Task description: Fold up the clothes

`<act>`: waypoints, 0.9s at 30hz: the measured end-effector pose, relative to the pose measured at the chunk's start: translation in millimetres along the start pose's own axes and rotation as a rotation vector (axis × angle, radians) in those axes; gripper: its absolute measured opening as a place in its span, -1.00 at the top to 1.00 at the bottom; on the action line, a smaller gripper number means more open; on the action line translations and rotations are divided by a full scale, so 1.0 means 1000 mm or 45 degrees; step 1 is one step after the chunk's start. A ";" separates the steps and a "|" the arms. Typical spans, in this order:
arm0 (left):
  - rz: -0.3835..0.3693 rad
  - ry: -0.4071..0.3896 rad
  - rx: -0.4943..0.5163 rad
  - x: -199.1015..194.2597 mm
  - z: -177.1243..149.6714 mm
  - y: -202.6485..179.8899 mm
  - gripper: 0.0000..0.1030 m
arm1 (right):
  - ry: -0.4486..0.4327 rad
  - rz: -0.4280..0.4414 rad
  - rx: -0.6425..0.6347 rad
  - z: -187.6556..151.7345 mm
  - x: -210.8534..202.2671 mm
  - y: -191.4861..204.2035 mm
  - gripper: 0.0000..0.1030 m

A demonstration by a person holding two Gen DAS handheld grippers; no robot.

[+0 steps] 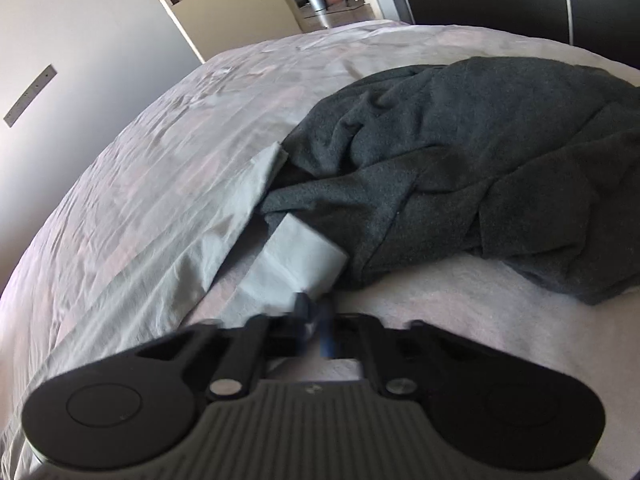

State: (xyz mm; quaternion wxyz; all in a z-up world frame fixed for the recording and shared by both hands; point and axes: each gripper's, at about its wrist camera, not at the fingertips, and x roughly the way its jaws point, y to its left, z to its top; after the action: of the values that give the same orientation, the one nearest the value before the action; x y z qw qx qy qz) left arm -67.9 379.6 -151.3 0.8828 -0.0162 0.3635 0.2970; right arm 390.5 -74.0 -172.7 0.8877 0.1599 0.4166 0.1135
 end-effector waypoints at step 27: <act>-0.041 -0.054 -0.002 -0.012 0.001 0.001 -0.03 | -0.050 -0.247 -0.207 0.055 -0.028 0.018 0.62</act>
State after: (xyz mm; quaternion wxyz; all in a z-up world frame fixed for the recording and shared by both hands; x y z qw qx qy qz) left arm -74.2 374.2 -142.7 0.8950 -0.0166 0.3442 0.2832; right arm 414.3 -77.5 -112.7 0.9125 0.0484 0.4020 0.0574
